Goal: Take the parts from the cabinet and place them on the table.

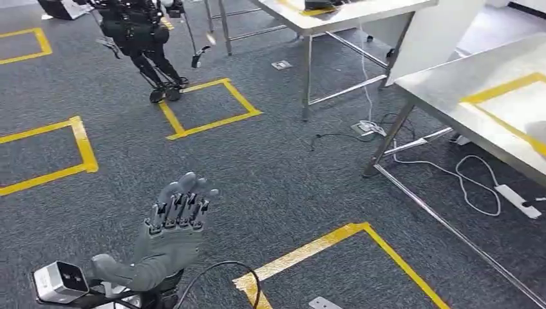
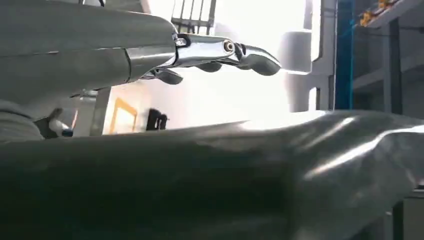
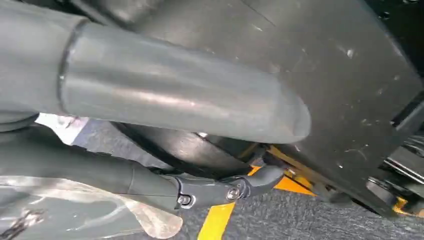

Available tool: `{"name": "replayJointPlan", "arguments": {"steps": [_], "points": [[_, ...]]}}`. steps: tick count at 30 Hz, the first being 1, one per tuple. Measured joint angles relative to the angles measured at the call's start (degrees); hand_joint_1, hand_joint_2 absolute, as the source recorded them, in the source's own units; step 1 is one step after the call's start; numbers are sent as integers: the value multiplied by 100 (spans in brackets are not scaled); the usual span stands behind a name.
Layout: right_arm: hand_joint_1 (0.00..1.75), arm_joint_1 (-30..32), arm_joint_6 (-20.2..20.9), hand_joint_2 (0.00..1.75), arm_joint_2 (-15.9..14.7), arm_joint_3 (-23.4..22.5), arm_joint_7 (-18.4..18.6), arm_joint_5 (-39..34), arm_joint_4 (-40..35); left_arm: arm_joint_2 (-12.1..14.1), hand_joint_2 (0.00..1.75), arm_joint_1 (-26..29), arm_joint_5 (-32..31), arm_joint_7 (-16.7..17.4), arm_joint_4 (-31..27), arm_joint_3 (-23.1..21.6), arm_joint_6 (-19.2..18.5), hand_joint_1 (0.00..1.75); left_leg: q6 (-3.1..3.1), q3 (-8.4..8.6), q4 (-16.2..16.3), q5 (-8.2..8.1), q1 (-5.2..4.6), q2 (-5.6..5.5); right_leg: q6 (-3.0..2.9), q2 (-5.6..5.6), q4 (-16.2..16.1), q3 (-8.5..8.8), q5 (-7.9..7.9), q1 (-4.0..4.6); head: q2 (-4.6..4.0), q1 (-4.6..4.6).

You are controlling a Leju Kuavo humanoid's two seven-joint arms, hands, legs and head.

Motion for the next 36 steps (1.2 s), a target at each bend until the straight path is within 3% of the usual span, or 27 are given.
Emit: {"name": "replayJointPlan", "arguments": {"steps": [1,2,5,6,7,8,10,11,12,13,15,16,17,20,21,22,23,24,25,26,27,28,30,31,32,33,36], "points": [[0,3,0,0,0,-4,-9,-4,0,0,0,-5,-4,0,2,-2,13,0,-34,-27,22,-7,12,-61,14,348,-166,81,-102,-44,0,-2],[0,-3,0,0,13,-9,-13,-7,0,0,0,-37,-11,0,2,-11,37,0,-74,-104,138,-20,-31,-146,-6,401,-364,149,-104,-71,0,0],[0,-7,2,0,15,-28,-13,-4,-2,7,0,-31,-26,-9,2,-55,72,0,-156,-167,88,63,18,-335,-87,227,-272,153,-96,-15,0,2],[0,-3,2,0,26,-35,-11,-7,-2,9,0,-41,-26,-9,2,-61,81,0,-170,-195,112,34,23,-360,-142,128,-304,167,-62,-66,0,0],[0,-4,2,0,22,-39,-7,-4,-2,11,0,-46,-35,-11,0,-74,87,0,-191,-229,213,-47,-22,-14,-169,70,-309,179,-61,-43,0,-13],[0,6,2,0,24,-46,-4,-4,0,11,0,-75,-42,-11,2,-85,96,0,-227,-378,545,-249,-17,266,-215,-31,-311,181,-61,-28,0,-70],[0,37,2,0,18,-70,-4,-4,0,13,0,-89,-44,-11,2,-96,105,0,-267,-795,1463,-667,19,404,-245,-223,-310,175,-80,7,0,-66],[0,35,2,0,13,-79,0,-4,0,18,0,-87,-44,-11,4,-96,114,0,-274,-934,1774,-760,29,418,-250,-308,-310,172,-84,17,0,-66],[0,35,2,0,13,-85,2,-4,0,24,0,-84,-57,-11,7,-96,118,0,-269,-962,1834,-726,34,423,-256,-386,-310,177,-90,28,0,-66],[0,28,2,0,13,-92,2,-4,0,26,0,-84,-77,-11,7,-96,120,0,-247,-853,1645,-556,34,433,-260,-471,-310,182,-100,39,0,-65],[0,27,2,0,13,-94,11,2,0,26,0,-87,-83,-11,5,-98,146,0,-165,-371,716,-78,-1,541,-258,-608,-311,215,-122,54,0,-65],[0,33,2,0,13,-94,13,2,0,26,0,-95,-87,-11,4,-98,162,0,-109,-145,255,24,-59,804,-254,-662,-320,232,-136,56,0,-63],[0,44,2,0,13,-94,20,7,0,24,0,-113,-96,-13,7,-103,171,0,-91,-78,159,-73,-133,940,-221,-717,-321,228,-157,97,0,-66],[0,28,2,0,11,-96,31,9,0,30,0,-112,-116,-28,7,-125,201,0,-56,-107,86,-68,-139,769,-163,-902,-377,270,-160,102,0,-72],[0,10,2,0,11,-98,31,11,-4,28,0,-116,-114,-35,4,-125,216,0,-18,-62,4,-40,-114,691,-119,-972,-392,330,-187,119,0,-61],[0,20,2,0,-7,-98,35,15,-4,22,0,-110,-114,-37,4,-131,219,0,1,4,-60,-2,-71,649,-102,-742,-317,276,-264,96,0,-59],[0,29,7,0,-7,-98,24,9,-7,20,0,-141,-112,-53,4,-142,221,0,26,12,-77,11,-52,585,-94,-445,-56,146,-415,87,0,-44],[0,25,15,0,-7,-96,5,4,-7,6,0,-160,-112,-55,7,-162,236,0,43,1,-73,18,-45,525,-83,-280,387,-82,-621,83,0,-11],[0,14,20,0,-7,-98,-4,7,-7,9,0,-154,-142,-55,9,-184,265,0,55,5,-74,11,-45,454,-67,-218,902,-347,-822,82,0,-4],[0,-2,20,0,-7,-98,-7,7,-7,9,0,-154,-162,-55,11,-201,284,0,57,5,-70,9,-46,385,-52,-200,1267,-552,-917,84,0,-22],[0,-9,22,0,-7,-98,-7,9,-7,13,0,-155,-203,-57,20,-227,304,0,56,9,-66,9,-46,299,-39,-198,1401,-656,-864,83,0,-2],[0,-10,22,0,-7,-98,-7,9,-7,17,0,-158,-227,-59,26,-238,317,0,54,17,-61,8,-41,212,-30,-197,1268,-620,-684,74,0,-13],[0,-3,22,0,-9,-98,11,15,-7,17,0,-170,-243,-70,33,-254,330,0,25,17,-16,-12,-16,15,5,-111,413,-294,-112,18,0,-9],[0,7,22,0,-9,-98,20,15,-7,17,0,-176,-243,-70,33,-267,332,0,-16,7,32,-40,-6,-65,38,107,-75,-114,108,-47,0,-2],[0,7,22,0,-4,-98,13,13,-4,15,0,-187,-243,-72,35,-271,334,0,-60,-50,98,-68,-40,-129,48,406,-199,-56,-11,-72,0,4],[0,2,22,0,0,-98,17,0,-4,13,0,-204,-243,-68,37,-284,334,0,-69,-97,136,-62,-26,-192,-17,367,-229,-2,-30,-77,0,-13],[0,-6,28,0,2,-109,20,-9,-7,17,0,-218,-249,-68,50,-367,332,0,-163,-132,97,-11,1,-386,-110,185,-251,28,-6,-61,0,-9]]}}
